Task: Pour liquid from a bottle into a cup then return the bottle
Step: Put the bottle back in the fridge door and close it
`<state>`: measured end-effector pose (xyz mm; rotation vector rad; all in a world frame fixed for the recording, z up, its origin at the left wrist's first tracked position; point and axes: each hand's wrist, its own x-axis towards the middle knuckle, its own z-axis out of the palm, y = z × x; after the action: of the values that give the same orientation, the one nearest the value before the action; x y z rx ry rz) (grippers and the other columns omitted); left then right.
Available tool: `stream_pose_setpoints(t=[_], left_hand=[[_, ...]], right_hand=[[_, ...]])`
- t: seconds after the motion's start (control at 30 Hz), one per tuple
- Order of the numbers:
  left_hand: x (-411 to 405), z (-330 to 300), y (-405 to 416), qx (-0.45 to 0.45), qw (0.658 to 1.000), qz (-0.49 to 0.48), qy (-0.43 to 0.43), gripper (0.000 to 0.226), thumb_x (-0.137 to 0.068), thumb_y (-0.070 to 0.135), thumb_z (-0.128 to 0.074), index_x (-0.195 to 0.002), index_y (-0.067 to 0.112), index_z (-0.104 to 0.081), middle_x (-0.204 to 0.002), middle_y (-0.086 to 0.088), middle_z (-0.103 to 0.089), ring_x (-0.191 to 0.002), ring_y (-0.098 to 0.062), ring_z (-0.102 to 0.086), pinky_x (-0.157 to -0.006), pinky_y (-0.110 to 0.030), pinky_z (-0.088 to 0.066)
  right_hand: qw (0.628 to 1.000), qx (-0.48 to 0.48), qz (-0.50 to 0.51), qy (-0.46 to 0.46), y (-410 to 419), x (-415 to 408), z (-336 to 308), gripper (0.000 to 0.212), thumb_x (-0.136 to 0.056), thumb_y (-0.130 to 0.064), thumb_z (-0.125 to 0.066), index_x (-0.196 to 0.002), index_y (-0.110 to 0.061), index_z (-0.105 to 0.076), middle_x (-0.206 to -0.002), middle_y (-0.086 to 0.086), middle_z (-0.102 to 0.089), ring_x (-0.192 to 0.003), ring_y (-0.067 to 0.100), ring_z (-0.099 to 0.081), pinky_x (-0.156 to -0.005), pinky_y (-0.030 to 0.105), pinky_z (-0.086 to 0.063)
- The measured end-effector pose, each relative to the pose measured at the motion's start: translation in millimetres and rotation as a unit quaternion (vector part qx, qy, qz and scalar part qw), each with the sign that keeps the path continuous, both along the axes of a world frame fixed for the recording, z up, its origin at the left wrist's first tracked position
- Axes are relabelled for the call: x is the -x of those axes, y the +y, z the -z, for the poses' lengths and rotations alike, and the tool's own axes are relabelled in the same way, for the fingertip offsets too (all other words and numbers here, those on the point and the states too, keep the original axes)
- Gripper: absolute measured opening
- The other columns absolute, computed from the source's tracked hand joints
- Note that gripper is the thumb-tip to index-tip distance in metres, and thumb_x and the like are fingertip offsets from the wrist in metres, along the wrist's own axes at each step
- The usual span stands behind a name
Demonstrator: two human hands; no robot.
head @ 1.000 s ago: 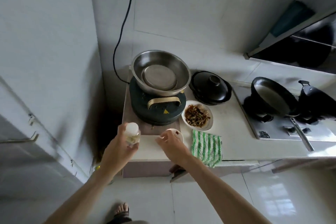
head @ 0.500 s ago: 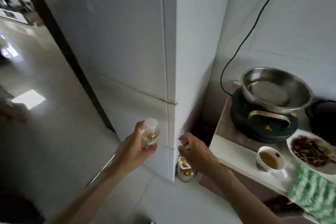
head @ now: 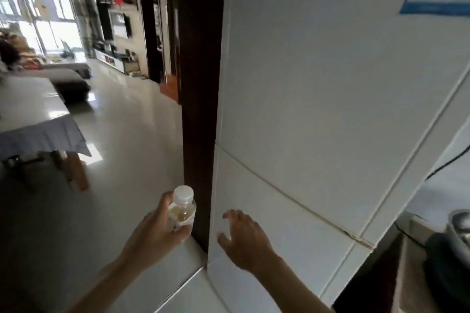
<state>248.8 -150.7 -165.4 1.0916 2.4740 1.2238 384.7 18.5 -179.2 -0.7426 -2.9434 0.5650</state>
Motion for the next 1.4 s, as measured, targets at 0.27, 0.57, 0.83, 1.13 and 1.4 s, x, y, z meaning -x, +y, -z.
stream_pose_setpoints(t=[0.27, 0.57, 0.83, 1.13, 1.4], left_hand=[[138.1, -88.4, 14.3, -0.084, 0.993, 0.061, 0.056, 0.052, -0.079, 0.017, -0.073, -0.115, 0.038, -0.042, -0.085, 0.019, -0.068, -0.071, -0.003, -0.066, -0.059, -0.018, -0.052], [262.8, -134.9, 115.6, -0.131, 0.982, 0.109, 0.084, 0.063, -0.078, 0.013, -0.076, -0.124, 0.032, -0.039, -0.096, 0.013, -0.065, -0.09, 0.008, -0.062, -0.064, -0.01, -0.051], [373.6, -207.3, 208.7, -0.188, 0.962, 0.149, 0.127, 0.065, -0.077, 0.029, -0.079, -0.129, 0.03, -0.04, -0.107, 0.011, -0.066, -0.094, 0.001, -0.066, -0.07, -0.019, -0.056], [440.4, -235.0, 299.8, -0.218, 0.939, 0.234, 0.128, 0.059, -0.073, 0.044, -0.077, -0.12, 0.046, -0.04, -0.1, 0.02, -0.068, -0.088, 0.005, -0.067, -0.078, -0.032, -0.059], [468.2, -223.9, 362.3, -0.198, 0.875, 0.414, 0.152, 0.061, -0.077, 0.048, -0.073, -0.125, 0.041, -0.037, -0.102, 0.018, -0.065, -0.079, 0.001, -0.068, -0.067, -0.029, -0.062]], right_hand=[[0.97, -0.24, -0.006, 0.019, 24.4, 149.2, -122.5, 0.062, -0.099, -0.04, -0.048, -0.151, -0.011, -0.031, -0.153, 0.012, -0.039, -0.139, 0.031, -0.038, -0.118, 0.046, -0.029], [0.879, -0.475, -0.022, 0.042, 113.0, 272.8, -221.2, 0.068, -0.103, -0.04, -0.043, -0.157, -0.008, -0.019, -0.165, 0.019, -0.015, -0.155, 0.035, -0.007, -0.125, 0.056, 0.001], [0.814, -0.568, 0.049, 0.11, 174.9, 362.0, -321.8, 0.066, -0.1, -0.044, -0.047, -0.155, -0.012, -0.027, -0.164, 0.017, -0.022, -0.155, 0.034, -0.005, -0.12, 0.065, 0.008], [0.743, -0.638, 0.192, -0.064, 190.7, 390.9, -337.5, 0.034, -0.096, -0.042, -0.047, -0.092, -0.018, -0.071, -0.114, 0.008, -0.069, -0.139, 0.039, -0.04, -0.113, 0.074, 0.008], [0.68, -0.629, 0.308, -0.215, 174.1, 407.5, -307.6, 0.027, -0.086, -0.038, -0.073, -0.102, -0.016, -0.073, -0.116, 0.008, -0.07, -0.13, 0.036, -0.049, -0.113, 0.075, -0.006]])
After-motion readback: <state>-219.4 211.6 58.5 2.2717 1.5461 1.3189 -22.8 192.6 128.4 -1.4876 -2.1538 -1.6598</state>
